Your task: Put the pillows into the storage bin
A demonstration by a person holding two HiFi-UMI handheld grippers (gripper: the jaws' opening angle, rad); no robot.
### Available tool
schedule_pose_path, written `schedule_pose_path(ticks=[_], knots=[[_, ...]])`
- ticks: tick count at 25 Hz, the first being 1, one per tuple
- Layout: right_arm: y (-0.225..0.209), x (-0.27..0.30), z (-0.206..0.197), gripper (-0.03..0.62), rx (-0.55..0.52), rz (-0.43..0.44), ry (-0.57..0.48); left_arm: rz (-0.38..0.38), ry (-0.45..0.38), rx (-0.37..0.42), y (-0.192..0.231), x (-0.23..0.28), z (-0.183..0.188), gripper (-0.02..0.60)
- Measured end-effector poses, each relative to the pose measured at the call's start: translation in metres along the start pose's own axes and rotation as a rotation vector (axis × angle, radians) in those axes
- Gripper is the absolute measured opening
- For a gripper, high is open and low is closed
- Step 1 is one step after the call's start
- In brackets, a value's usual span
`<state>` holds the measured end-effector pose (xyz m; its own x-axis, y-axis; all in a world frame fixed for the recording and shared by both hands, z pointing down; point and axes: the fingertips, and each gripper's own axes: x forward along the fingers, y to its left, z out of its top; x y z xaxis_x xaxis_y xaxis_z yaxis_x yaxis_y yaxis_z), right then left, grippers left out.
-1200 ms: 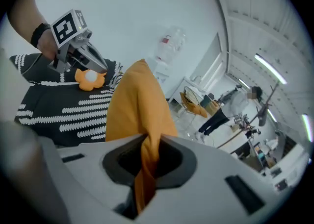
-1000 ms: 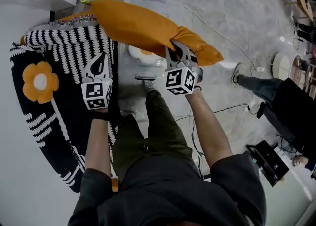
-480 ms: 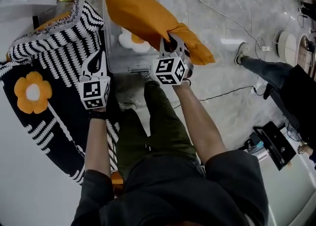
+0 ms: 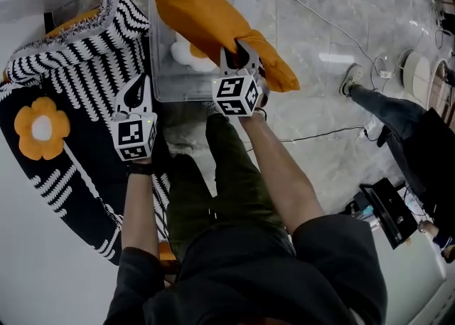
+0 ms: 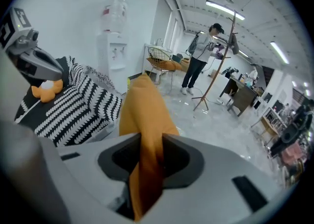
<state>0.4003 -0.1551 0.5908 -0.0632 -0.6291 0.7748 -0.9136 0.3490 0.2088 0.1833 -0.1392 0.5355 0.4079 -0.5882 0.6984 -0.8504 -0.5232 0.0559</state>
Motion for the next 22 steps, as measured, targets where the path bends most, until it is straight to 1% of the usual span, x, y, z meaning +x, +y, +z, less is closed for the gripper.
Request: schedule_pose_path(ticks=[3, 5, 7, 12, 16, 21, 22], knots=[[0.006, 0.008, 0.011, 0.121, -0.01, 0.019, -0.025, 0.003, 0.009, -0.009, 0.0, 0.0, -0.005, 0.004], [0.005, 0.009, 0.023, 0.1, -0.017, 0.011, -0.053, 0.006, 0.011, -0.011, 0.003, 0.0, -0.005, 0.003], [0.004, 0.01, 0.033, 0.098, -0.02, 0.011, -0.071, 0.013, 0.009, -0.013, 0.009, 0.002, -0.003, 0.005], [0.008, 0.005, 0.028, 0.098, -0.052, 0.048, -0.055, 0.038, 0.005, -0.021, 0.019, -0.002, 0.007, 0.003], [0.006, -0.002, 0.027, 0.098, -0.076, 0.059, -0.053, 0.063, -0.008, -0.036, 0.028, -0.008, 0.014, 0.003], [-0.001, -0.007, 0.043, 0.1, -0.112, 0.069, -0.061, 0.097, -0.024, -0.06, 0.039, -0.021, 0.027, 0.003], [0.001, -0.008, 0.048, 0.109, -0.123, 0.078, -0.064, 0.106, -0.03, -0.068, 0.042, -0.027, 0.029, 0.005]])
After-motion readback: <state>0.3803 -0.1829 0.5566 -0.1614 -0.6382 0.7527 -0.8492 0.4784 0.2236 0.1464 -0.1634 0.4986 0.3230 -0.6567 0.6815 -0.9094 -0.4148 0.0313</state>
